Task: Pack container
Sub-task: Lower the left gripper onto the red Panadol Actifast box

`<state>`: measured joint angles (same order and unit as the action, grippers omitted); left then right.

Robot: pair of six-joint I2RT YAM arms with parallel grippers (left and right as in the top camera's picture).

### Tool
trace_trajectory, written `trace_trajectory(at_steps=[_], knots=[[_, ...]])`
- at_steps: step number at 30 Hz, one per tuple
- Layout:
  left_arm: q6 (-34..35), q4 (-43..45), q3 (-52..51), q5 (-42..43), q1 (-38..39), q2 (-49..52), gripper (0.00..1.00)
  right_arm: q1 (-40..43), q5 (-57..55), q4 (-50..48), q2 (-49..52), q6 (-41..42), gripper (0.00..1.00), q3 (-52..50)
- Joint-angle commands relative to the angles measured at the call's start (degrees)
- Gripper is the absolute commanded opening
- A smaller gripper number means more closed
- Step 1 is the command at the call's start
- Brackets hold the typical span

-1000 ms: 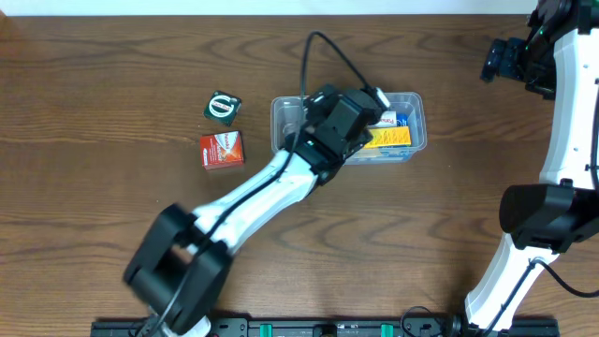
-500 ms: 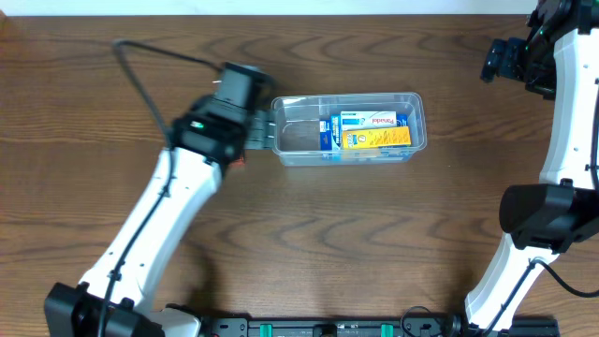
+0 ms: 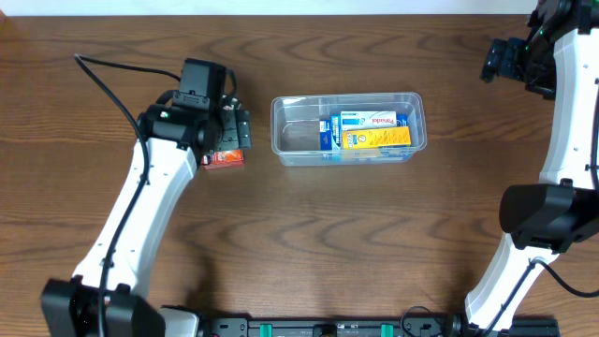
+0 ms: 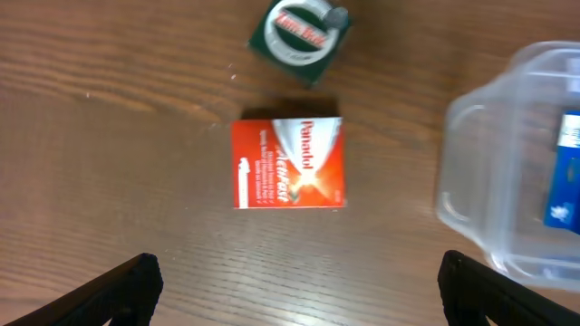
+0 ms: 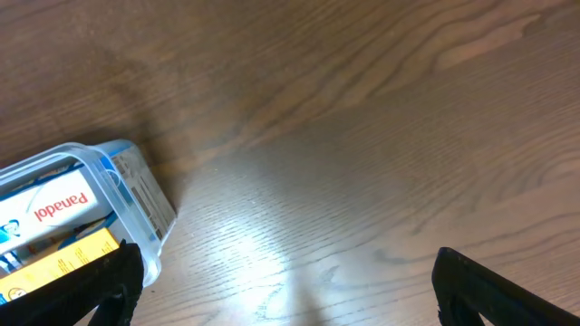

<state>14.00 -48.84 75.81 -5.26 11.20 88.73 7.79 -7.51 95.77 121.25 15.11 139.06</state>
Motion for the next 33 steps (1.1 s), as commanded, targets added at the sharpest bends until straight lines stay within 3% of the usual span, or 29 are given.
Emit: trace_trajectory(at_steps=[1,14,33], knots=[[1.3,0.0,0.5,0.9,-2.1,5.1,0.98,0.1,-0.4,0.0,-0.4,0.9,0.99,0.7],[1.1,5.7,0.5,1.2,-2.7,17.5,0.98,0.1,-0.4,0.0,-0.4,0.9,0.99,0.7],[-0.2,10.7,0.5,1.2,-3.9,24.4,0.98,0.1,-0.4,0.0,-0.4,0.9,0.99,0.7]])
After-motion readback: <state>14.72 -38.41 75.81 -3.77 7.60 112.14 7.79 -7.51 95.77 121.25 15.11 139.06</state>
